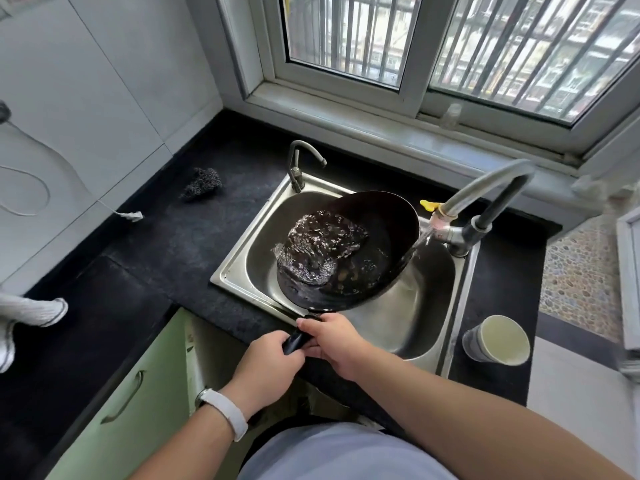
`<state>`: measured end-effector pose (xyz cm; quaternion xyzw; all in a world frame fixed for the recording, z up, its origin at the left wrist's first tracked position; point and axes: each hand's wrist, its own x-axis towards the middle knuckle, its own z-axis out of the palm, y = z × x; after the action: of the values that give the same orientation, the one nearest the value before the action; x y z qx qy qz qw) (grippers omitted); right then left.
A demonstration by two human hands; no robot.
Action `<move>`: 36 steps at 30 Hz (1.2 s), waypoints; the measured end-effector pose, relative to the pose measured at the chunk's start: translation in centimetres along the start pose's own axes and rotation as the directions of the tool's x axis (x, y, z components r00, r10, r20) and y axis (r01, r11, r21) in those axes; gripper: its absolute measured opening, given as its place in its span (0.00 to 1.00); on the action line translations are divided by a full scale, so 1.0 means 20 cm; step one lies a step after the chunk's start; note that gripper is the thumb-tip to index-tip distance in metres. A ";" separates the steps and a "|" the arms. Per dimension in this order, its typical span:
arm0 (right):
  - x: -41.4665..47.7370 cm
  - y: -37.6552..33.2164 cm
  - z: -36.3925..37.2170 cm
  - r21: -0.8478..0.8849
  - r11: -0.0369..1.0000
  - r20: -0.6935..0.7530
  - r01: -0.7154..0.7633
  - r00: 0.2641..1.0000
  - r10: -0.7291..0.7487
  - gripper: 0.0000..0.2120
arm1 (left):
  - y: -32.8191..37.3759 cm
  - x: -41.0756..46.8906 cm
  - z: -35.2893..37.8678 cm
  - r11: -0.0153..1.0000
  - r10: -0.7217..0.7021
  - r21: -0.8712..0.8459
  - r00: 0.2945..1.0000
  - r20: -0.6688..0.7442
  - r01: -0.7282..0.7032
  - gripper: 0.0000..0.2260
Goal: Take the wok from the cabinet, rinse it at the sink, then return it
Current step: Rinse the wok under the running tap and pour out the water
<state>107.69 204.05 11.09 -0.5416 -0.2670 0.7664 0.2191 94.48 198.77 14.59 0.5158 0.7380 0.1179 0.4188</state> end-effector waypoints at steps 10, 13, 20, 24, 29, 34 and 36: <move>-0.01 0.01 0.00 0.023 0.999 -0.010 -0.041 0.999 0.042 0.04 | 0.02 -0.02 -0.02 1.000 -0.017 0.013 1.000 0.026 0.016 0.11; -0.01 0.02 0.00 0.061 0.995 0.014 -0.075 0.997 0.075 0.04 | 0.03 -0.04 -0.01 0.996 -0.024 0.082 1.000 0.013 0.022 0.11; -0.03 0.01 0.02 0.155 0.980 0.089 -0.121 0.990 0.108 0.08 | 0.06 -0.08 -0.05 0.974 -0.029 0.223 0.999 -0.025 0.034 0.11; -0.04 0.00 0.03 0.228 0.964 0.149 -0.140 0.983 0.108 0.06 | 0.10 -0.10 -0.09 0.951 -0.021 0.308 0.999 -0.027 0.029 0.12; -0.06 -0.01 0.06 0.321 0.934 0.222 -0.157 0.971 0.087 0.01 | 0.15 -0.13 -0.13 0.910 -0.019 0.414 0.999 -0.033 0.031 0.12; -0.08 -0.01 0.07 0.373 0.912 0.285 -0.169 0.957 0.061 0.04 | 0.22 -0.18 -0.15 0.847 -0.002 0.530 0.998 -0.060 0.034 0.10; -0.08 -0.01 0.08 0.394 0.901 0.310 -0.181 0.949 0.055 0.04 | 0.24 -0.20 -0.16 0.819 0.026 0.573 0.997 -0.079 0.024 0.09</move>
<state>106.61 202.91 12.83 -0.3786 -0.0928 0.8889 0.2406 95.69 198.31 21.50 0.6129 0.7557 -0.0878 0.2134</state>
